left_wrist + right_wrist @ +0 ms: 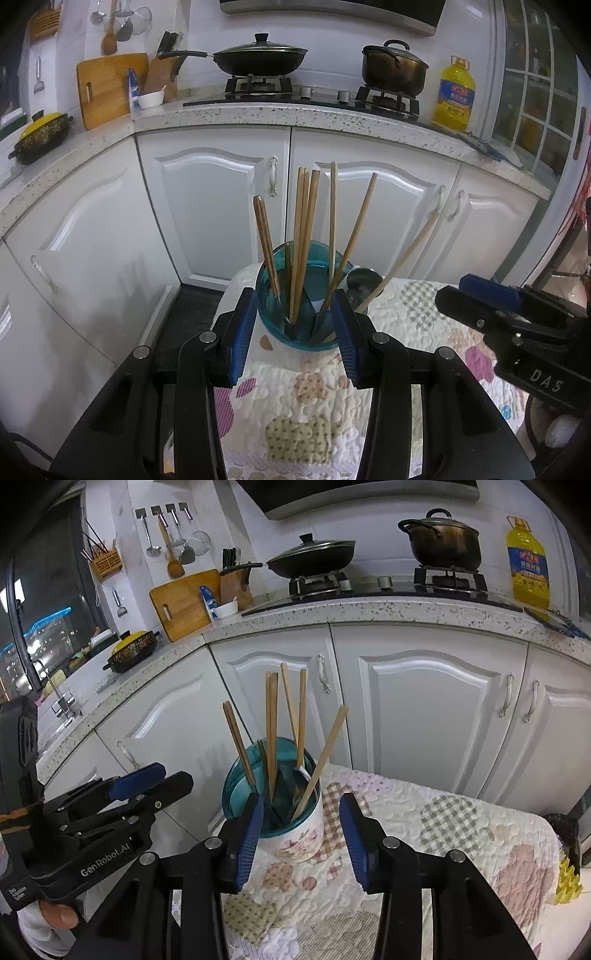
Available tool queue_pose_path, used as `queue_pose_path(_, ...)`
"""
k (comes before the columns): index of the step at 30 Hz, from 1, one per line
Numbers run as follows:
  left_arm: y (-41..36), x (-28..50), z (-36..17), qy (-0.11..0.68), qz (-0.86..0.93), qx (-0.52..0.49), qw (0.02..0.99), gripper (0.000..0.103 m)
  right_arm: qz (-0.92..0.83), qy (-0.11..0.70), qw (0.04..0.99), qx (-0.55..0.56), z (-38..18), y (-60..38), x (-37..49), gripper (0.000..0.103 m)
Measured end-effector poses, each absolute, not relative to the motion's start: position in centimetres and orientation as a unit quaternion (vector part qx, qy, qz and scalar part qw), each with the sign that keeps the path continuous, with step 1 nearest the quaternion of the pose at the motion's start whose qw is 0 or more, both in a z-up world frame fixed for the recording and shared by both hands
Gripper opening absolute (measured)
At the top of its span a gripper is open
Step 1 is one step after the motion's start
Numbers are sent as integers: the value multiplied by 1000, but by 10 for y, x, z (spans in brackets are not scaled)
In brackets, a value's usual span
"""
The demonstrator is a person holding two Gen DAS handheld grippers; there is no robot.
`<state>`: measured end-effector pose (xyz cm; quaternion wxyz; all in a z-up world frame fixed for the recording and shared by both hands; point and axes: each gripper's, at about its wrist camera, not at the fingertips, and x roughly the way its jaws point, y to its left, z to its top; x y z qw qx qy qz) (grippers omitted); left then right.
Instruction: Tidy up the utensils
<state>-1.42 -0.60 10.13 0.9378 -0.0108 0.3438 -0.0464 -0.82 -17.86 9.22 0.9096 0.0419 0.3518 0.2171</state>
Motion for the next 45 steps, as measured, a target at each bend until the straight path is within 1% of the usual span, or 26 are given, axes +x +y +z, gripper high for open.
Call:
queue_pose_path(12,0,-30,96,342,-23,-13,939,41,209,354,911,22,82,-163,-20,42)
queue_pose_path(45,11,-41,86,344,19,-7,939,41,207,362,909,19,73,-152,-23,45)
